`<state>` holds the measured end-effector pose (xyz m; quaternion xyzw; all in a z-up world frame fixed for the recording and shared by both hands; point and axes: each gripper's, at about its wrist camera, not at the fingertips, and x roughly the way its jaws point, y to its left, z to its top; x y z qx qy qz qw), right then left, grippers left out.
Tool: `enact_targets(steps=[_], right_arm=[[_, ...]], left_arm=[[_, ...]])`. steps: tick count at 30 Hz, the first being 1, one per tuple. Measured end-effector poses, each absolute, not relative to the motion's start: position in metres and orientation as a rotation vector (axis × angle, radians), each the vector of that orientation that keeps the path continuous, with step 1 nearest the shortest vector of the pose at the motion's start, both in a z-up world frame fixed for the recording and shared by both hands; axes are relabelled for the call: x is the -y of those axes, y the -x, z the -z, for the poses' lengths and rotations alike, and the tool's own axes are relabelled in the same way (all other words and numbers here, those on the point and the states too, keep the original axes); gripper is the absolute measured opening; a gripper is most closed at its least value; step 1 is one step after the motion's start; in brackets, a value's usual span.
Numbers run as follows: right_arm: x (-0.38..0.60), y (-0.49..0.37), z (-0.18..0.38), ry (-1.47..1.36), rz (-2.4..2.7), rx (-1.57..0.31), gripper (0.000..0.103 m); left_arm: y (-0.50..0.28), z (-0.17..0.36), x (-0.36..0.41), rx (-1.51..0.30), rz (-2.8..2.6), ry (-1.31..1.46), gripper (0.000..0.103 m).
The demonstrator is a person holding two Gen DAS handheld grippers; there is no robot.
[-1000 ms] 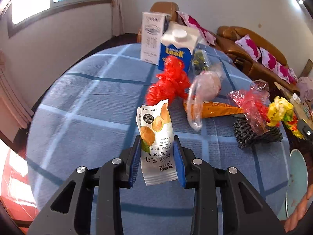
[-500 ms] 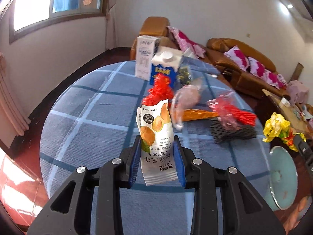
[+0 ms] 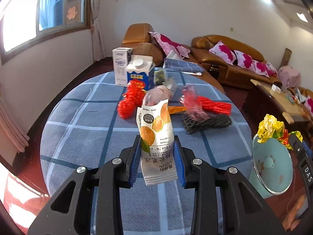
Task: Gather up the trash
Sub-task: 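Carry the snack packet with the left tool while the right tool carries the yellow wrapper over the bin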
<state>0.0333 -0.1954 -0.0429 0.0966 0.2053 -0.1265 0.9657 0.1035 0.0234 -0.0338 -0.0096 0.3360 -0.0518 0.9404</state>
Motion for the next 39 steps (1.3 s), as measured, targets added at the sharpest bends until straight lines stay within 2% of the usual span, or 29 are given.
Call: enact_targets(steps=[21,39], right_arm=[[0.238,0.015,0.041,-0.237,0.338,-0.374,0.034],[0.277,0.021,0.046,-0.293,0.444,-0.365,0.034]], left_arm=[[-0.063,0.023,0.049,-0.656,0.177,-0.121,0.032],[-0.065,0.017,0.105,-0.636,0.258,-0.183,0.032]])
